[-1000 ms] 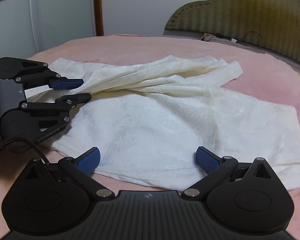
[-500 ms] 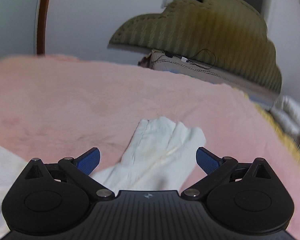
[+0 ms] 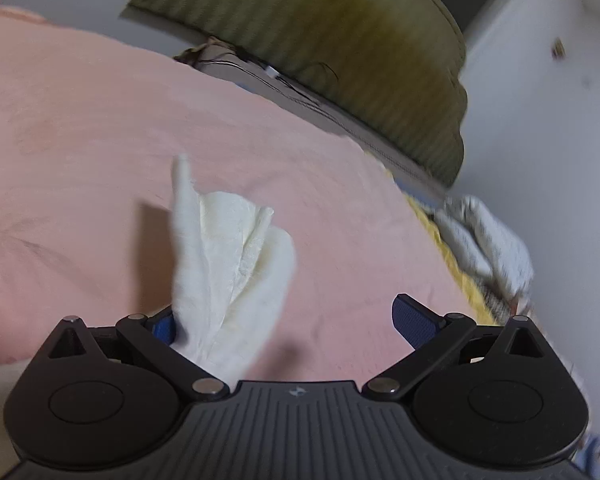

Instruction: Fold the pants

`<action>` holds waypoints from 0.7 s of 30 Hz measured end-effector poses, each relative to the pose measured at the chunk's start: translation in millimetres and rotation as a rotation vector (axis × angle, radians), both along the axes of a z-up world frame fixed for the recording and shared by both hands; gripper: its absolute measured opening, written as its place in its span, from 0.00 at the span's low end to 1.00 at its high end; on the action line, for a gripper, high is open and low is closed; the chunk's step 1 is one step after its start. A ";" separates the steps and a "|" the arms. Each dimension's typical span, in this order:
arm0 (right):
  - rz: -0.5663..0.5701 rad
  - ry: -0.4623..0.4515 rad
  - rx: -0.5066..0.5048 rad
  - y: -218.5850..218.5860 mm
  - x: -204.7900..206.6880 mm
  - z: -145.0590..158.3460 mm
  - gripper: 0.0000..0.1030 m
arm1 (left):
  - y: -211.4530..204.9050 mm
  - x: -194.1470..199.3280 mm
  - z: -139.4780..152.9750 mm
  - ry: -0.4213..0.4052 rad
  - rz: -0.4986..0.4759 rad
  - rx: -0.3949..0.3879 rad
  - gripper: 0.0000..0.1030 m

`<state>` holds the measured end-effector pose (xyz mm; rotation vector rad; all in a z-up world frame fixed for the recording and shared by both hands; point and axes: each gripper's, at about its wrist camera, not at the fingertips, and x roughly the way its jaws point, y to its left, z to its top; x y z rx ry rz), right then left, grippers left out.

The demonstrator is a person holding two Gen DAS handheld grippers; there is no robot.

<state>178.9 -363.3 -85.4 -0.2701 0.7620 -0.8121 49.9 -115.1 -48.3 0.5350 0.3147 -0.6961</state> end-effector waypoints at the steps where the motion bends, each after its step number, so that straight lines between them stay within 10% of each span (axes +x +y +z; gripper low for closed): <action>1: -0.012 -0.027 0.036 -8.3 -10.6 1.8 1.00 | 0.2 -2.4 0.6 -0.015 -0.007 -0.002 0.22; 9: -0.085 -0.277 0.451 -72.7 -89.5 5.1 1.00 | -12.0 -21.4 8.2 -0.079 -0.073 0.023 0.18; 16: -0.022 -0.739 0.857 -106.5 -160.5 2.2 1.00 | -19.8 -4.0 -3.6 -0.023 -0.026 0.060 0.26; 21: 0.034 -0.762 1.180 -108.3 -170.9 -24.7 1.00 | -17.5 0.6 -4.5 0.013 -0.018 0.063 0.43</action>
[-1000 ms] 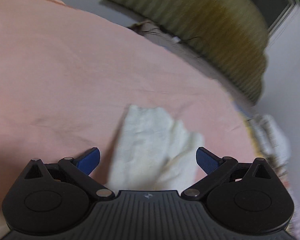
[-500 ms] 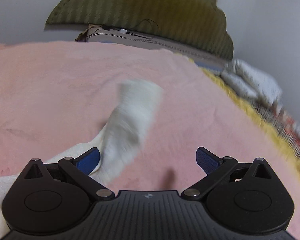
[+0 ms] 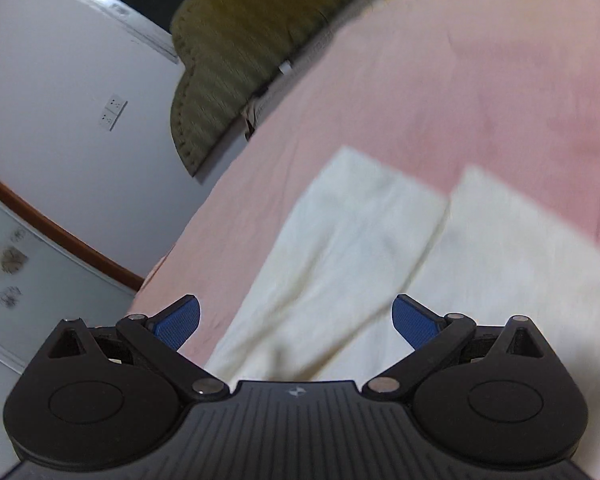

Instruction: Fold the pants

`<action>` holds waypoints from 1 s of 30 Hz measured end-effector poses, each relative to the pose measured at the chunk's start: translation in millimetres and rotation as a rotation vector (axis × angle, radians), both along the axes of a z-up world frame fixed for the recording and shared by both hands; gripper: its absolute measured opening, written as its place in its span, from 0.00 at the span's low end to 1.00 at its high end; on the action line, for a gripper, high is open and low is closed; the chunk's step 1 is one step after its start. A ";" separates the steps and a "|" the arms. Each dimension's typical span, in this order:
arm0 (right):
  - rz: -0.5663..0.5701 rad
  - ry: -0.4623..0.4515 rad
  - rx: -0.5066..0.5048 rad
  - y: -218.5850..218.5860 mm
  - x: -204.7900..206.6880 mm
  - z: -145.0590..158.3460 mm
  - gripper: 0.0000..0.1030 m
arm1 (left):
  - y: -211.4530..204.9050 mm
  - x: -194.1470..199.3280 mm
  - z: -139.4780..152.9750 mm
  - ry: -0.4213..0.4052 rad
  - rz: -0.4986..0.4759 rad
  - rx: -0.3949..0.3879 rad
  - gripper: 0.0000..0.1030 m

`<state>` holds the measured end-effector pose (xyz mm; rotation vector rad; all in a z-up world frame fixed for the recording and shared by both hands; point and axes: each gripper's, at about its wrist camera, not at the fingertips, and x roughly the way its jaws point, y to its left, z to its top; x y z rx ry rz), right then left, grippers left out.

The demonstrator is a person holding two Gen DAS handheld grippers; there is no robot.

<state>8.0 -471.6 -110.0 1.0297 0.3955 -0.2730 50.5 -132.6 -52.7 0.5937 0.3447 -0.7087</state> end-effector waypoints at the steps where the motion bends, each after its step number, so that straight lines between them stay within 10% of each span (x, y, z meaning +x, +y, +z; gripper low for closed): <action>1: 0.004 -0.015 0.043 0.9 -1.5 -5.2 1.00 | 0.8 1.8 0.1 0.006 0.006 -0.003 0.46; 5: 0.052 -0.112 0.148 5.5 -0.7 -14.1 1.00 | 3.9 8.4 0.0 0.052 0.019 -0.012 0.50; 13: -0.088 -0.168 0.015 -18.8 6.3 -15.5 0.90 | 4.9 8.2 -0.7 0.053 0.045 -0.002 0.60; 17: -0.106 -0.150 0.026 -31.5 9.8 -20.6 0.55 | 3.5 6.5 -0.7 0.024 0.067 0.011 0.67; 20: -0.116 -0.090 0.046 -37.1 9.4 -25.7 0.24 | -1.5 -14.8 -4.0 -0.110 0.021 0.070 0.68; 25: -0.101 -0.123 0.048 -39.6 4.2 -23.5 0.11 | -18.3 -65.5 -29.4 -0.478 -0.143 0.229 0.67; 30: -0.062 -0.184 0.035 -37.6 3.8 -4.3 0.09 | -31.0 -36.7 -20.9 -0.265 -0.147 0.219 0.62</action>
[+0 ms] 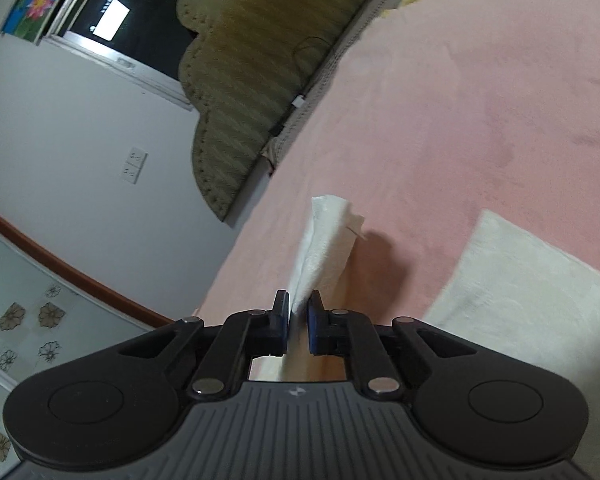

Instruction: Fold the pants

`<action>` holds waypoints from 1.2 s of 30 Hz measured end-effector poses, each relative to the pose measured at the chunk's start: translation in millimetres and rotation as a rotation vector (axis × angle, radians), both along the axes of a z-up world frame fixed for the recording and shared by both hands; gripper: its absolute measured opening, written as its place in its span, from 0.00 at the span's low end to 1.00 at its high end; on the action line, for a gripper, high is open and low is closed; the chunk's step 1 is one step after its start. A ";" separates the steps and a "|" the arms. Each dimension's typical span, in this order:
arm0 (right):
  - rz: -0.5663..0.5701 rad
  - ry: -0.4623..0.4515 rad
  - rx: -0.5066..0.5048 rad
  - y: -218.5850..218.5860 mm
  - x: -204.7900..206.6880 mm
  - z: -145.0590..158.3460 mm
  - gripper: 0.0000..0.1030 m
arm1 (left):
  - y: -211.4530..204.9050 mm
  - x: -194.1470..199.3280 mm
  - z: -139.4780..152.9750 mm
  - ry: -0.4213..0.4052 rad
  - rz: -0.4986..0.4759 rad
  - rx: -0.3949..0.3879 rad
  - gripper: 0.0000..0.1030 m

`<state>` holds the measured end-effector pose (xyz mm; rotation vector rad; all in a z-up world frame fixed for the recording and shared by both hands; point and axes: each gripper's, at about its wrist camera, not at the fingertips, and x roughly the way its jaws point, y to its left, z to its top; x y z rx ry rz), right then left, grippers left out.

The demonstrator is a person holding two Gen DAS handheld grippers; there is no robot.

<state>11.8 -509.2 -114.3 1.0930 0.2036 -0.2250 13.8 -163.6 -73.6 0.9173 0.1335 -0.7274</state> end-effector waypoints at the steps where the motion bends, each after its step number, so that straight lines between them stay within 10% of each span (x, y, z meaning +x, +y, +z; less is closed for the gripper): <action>1: 0.008 -0.017 -0.002 -0.3 -0.2 5.0 0.09 | -1.5 5.3 0.9 0.023 0.007 -0.003 0.60; 10: 0.020 -0.020 -0.021 -3.7 1.4 23.2 0.09 | -6.7 -4.8 -15.4 -0.077 -0.038 0.052 0.27; 25: -0.007 0.058 0.188 -26.7 21.8 -44.1 0.11 | -11.2 3.0 -16.6 -0.044 -0.023 0.028 0.24; 28: 0.007 0.088 0.123 -22.6 21.7 -35.1 0.10 | -6.2 6.5 -8.8 0.009 -0.002 -0.020 0.09; 36: 0.009 0.004 -0.012 -5.9 -13.2 12.0 0.06 | 25.5 3.9 49.5 0.199 -0.057 -0.254 0.05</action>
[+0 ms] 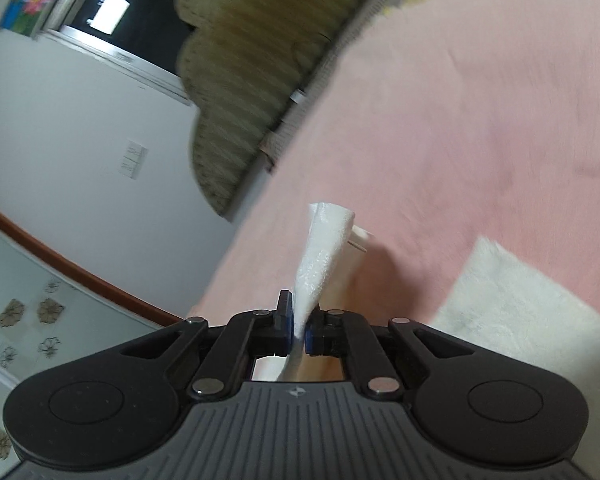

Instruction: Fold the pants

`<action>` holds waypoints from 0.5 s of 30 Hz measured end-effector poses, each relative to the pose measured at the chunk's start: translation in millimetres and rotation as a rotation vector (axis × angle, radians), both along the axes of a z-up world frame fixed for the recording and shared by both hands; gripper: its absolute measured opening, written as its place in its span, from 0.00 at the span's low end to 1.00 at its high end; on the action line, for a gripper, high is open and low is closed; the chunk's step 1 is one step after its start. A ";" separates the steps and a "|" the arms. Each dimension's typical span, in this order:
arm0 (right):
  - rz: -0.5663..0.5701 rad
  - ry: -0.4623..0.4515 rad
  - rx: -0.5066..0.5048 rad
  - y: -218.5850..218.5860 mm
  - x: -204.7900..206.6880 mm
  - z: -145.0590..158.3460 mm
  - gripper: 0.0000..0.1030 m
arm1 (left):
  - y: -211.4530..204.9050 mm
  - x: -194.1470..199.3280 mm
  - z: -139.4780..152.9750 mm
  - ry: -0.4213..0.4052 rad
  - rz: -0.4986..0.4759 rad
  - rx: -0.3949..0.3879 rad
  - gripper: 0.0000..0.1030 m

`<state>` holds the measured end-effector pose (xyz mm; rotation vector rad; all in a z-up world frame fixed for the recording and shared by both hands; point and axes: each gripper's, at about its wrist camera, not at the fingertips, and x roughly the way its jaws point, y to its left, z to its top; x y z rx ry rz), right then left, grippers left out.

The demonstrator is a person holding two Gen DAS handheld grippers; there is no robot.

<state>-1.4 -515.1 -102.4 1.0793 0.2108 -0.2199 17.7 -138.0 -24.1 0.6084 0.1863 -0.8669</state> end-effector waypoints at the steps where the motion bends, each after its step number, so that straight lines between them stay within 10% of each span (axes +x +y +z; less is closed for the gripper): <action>1: 0.005 -0.024 -0.015 0.8 -5.0 8.4 0.06 | 5.7 3.3 11.7 0.067 -0.022 -0.038 0.06; 10: 0.117 0.041 0.010 -8.2 60.7 63.3 0.06 | 9.3 102.6 47.6 0.321 0.281 -0.234 0.07; 15: 0.096 -0.247 -0.328 37.6 11.3 139.3 0.06 | 16.9 53.3 82.2 0.035 0.242 -0.307 0.06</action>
